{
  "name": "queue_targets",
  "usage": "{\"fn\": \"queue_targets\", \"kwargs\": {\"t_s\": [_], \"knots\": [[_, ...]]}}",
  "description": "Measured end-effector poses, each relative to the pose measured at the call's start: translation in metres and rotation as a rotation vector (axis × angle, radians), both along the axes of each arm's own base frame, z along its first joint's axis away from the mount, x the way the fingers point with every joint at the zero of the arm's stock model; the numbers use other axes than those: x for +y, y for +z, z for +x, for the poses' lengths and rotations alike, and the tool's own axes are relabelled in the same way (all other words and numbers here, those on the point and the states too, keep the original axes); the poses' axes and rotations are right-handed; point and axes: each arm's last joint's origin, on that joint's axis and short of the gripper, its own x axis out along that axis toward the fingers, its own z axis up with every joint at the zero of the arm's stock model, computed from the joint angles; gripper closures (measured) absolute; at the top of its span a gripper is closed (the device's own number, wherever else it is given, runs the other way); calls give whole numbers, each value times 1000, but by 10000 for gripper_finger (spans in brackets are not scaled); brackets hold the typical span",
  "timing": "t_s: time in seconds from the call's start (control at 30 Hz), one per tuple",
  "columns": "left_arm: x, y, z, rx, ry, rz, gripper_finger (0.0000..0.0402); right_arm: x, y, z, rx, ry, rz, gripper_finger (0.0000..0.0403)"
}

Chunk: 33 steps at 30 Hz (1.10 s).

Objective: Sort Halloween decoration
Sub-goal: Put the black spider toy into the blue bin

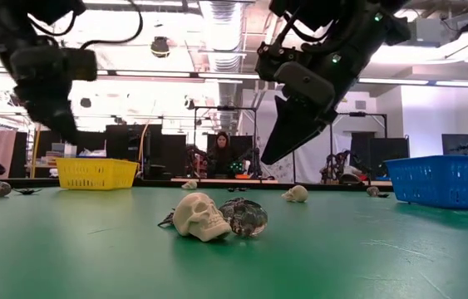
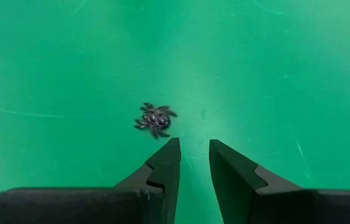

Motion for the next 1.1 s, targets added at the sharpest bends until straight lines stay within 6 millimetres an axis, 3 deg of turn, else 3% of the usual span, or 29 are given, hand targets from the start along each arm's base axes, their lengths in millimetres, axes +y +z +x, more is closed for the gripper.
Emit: {"fn": "queue_targets", "kwargs": {"t_s": [0.23, 0.4, 1.1], "knots": [[-4, -22, -1, 303, 96, -25, 214, 3, 0, -1, 1, 8, 0, 284], [-5, -38, 11, 410, 85, -10, 214, 5, 0, -1, 3, 16, 0, 284], [-6, -64, 30, 532, 18, 6, 214, 5, 0, -1, 4, 16, 0, 284]]}}
